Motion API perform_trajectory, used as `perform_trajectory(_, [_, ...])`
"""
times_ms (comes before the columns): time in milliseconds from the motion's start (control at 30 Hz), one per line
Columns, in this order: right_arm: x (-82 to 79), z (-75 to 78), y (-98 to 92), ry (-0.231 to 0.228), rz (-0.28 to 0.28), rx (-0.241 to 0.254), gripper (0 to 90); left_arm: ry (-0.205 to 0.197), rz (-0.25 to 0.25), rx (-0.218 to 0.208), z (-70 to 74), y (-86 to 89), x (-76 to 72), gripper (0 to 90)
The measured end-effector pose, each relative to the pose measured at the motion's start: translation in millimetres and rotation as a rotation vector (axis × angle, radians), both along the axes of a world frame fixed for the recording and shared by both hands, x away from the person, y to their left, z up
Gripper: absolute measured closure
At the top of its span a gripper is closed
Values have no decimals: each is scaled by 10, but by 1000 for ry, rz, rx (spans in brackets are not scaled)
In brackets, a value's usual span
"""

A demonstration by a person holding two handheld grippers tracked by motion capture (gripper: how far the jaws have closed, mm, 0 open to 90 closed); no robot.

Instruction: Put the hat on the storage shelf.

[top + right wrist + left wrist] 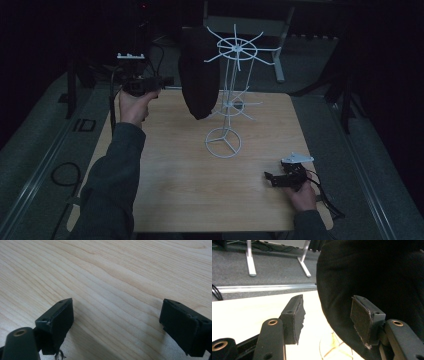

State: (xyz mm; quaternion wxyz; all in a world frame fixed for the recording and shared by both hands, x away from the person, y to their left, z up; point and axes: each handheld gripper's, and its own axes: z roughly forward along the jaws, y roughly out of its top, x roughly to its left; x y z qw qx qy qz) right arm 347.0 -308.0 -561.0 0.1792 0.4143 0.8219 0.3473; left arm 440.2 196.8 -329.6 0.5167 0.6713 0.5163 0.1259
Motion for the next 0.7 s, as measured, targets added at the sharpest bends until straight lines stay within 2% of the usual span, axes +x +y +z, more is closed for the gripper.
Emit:
perform_trajectory(300, [0, 0, 1, 0, -1, 0, 120, -17, 4, 77, 16, -40, -69, 450])
perform_trajectory(367, [0, 0, 0, 0, 1, 0, 120, -21, -4, 78, 26, -42, -96, 450])
perform_trajectory(533, [0, 0, 0, -1, 0, 0, 120, -45, -6, 110, 72, -55, -186, 449])
perform_trajectory(633, [-1, 0, 1, 0, -1, 1, 119, -50, -16, 102, 95, -51, -229, 448])
perform_trajectory(700, [0, 0, 0, 0, 0, 0, 119, -64, -14, 126, 113, -60, -265, 446])
